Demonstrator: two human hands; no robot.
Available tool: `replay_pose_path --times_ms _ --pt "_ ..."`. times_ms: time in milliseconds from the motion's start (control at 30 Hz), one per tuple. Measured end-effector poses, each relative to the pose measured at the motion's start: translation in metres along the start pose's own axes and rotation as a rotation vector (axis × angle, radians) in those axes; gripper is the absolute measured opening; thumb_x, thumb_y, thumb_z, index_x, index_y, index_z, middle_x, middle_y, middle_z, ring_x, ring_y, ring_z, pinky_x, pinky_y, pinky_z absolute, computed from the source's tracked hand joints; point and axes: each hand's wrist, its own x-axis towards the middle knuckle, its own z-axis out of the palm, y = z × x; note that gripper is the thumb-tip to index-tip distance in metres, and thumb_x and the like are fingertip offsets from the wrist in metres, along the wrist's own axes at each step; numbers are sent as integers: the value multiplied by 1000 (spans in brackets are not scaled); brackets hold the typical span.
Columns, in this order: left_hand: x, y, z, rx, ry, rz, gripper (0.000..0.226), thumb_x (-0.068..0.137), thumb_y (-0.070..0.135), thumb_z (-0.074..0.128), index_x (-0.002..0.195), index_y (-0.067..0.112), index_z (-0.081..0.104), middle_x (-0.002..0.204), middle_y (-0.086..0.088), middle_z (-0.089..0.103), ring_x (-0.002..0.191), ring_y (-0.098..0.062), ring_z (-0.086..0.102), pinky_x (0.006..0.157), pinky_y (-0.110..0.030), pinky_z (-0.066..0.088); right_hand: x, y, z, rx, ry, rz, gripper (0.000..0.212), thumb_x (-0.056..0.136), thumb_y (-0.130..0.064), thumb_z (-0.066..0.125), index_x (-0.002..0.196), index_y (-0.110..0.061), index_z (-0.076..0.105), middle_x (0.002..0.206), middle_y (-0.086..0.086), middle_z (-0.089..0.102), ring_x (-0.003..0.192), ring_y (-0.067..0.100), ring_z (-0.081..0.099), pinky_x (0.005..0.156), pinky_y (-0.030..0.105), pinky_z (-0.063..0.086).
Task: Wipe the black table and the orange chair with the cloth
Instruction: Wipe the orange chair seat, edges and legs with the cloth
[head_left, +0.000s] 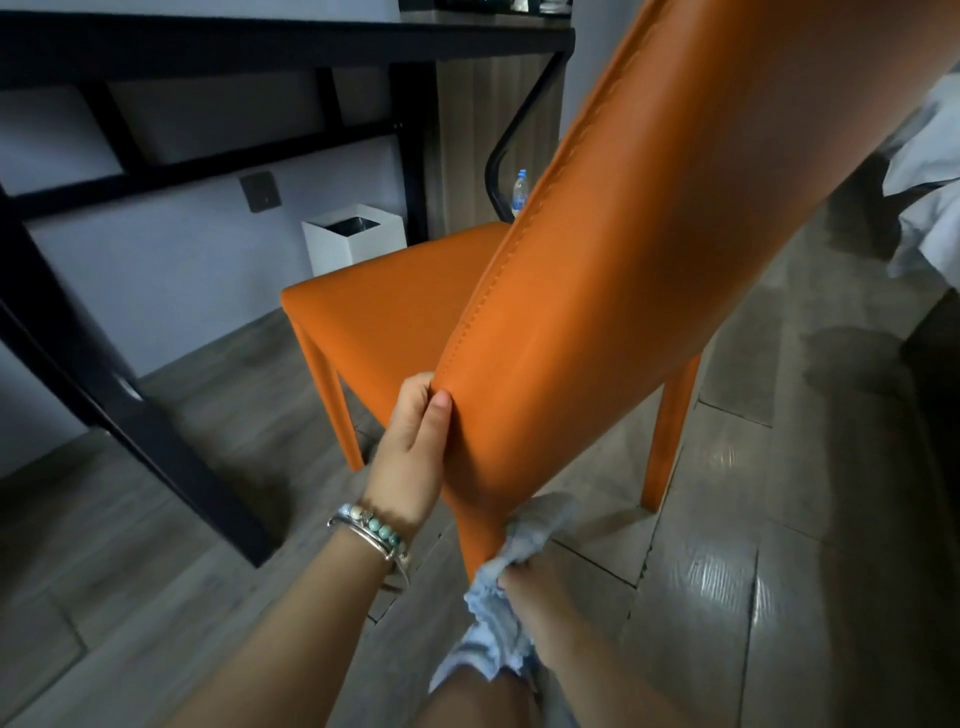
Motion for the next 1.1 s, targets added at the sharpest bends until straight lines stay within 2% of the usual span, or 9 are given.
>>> replay_pose_path --times_ms 167,267,400,700,800,867,967,1033,1100 --pt "2 -2 -3 -28 13 -21 20 81 35 36 88 26 52 84 7 47 77 -3 43 77 -26 37 -5 -40 -14 245 -32 66 18 78 2 46 64 -6 54 70 14 59 66 26 58 65 29 50" --pt "3 -3 -3 -25 15 -27 19 81 35 37 87 26 53 83 6 48 77 -5 43 76 -27 37 -8 -41 -10 314 -30 128 5 80 -2 50 82 -2 55 103 31 63 96 43 61 83 41 49" --pt "4 -4 -2 3 31 -10 18 81 34 36 83 23 50 79 2 45 73 -5 42 73 -28 36 -3 -33 -8 333 -115 202 24 96 -8 41 74 -9 50 52 0 66 68 19 58 57 26 47" --pt "-2 13 5 163 142 -87 15 82 33 34 80 23 45 71 10 45 64 0 43 64 -21 33 -55 -72 -31 901 -145 244 46 81 -3 35 37 -14 43 43 3 44 45 17 51 61 29 45" --pt "0 26 0 339 65 -292 22 91 27 39 101 13 53 84 -1 57 78 -22 54 67 -28 35 -90 -97 -31 762 -86 317 25 68 -14 56 46 -9 46 44 6 46 50 16 49 92 37 44" --pt "3 42 -9 467 -56 -390 38 86 25 41 117 8 54 108 -12 60 99 -34 57 81 -32 42 -121 -122 -37 616 -100 369 23 78 -15 53 58 -4 51 42 10 53 45 19 54 80 41 47" --pt "-7 86 -26 466 -172 -566 52 83 33 50 131 13 48 126 -15 55 111 -36 54 94 -39 44 -170 -158 -46 625 -238 413 29 95 -18 36 81 -3 57 69 14 64 66 26 59 71 37 45" --pt "-16 123 -41 358 -160 -687 70 70 53 51 124 9 52 116 -24 59 104 -41 57 90 -46 48 -203 -183 -43 637 -369 377 28 91 -30 43 92 -6 57 90 15 59 82 27 56 78 36 46" --pt "-24 162 -56 216 -100 -799 49 77 48 57 101 5 58 95 -24 61 89 -39 60 80 -42 51 -237 -217 -35 565 -338 369 35 87 -37 51 100 -7 63 103 16 62 95 29 59 88 37 45"
